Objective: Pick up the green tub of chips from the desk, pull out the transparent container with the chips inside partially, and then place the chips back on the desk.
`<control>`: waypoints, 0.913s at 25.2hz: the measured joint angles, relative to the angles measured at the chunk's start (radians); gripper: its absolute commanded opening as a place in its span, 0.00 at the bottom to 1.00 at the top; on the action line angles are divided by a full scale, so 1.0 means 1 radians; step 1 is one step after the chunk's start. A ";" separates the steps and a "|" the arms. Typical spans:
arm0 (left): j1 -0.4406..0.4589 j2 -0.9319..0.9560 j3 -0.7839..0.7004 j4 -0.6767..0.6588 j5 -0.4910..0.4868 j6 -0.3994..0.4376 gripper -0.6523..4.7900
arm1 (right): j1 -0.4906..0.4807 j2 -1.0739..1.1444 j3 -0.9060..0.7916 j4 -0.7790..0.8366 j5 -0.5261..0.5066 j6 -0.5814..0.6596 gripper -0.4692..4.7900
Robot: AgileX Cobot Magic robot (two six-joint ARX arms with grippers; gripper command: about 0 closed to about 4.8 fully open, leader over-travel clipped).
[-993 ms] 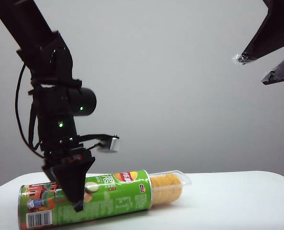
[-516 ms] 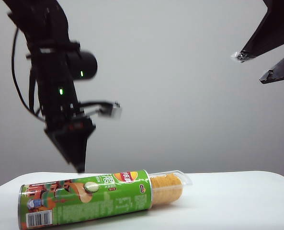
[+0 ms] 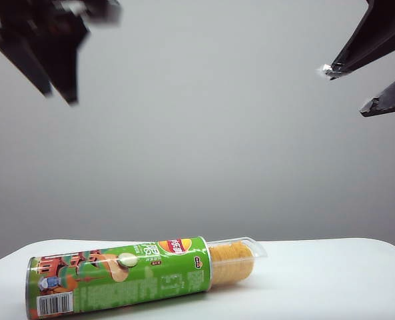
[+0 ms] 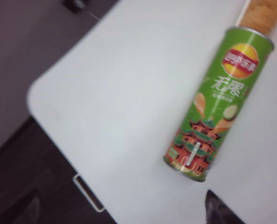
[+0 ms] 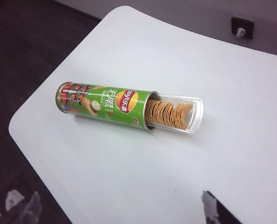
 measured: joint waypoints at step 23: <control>0.177 -1.157 -0.819 0.562 -0.023 -0.403 1.00 | -0.272 -0.696 -0.114 0.027 0.450 0.340 0.16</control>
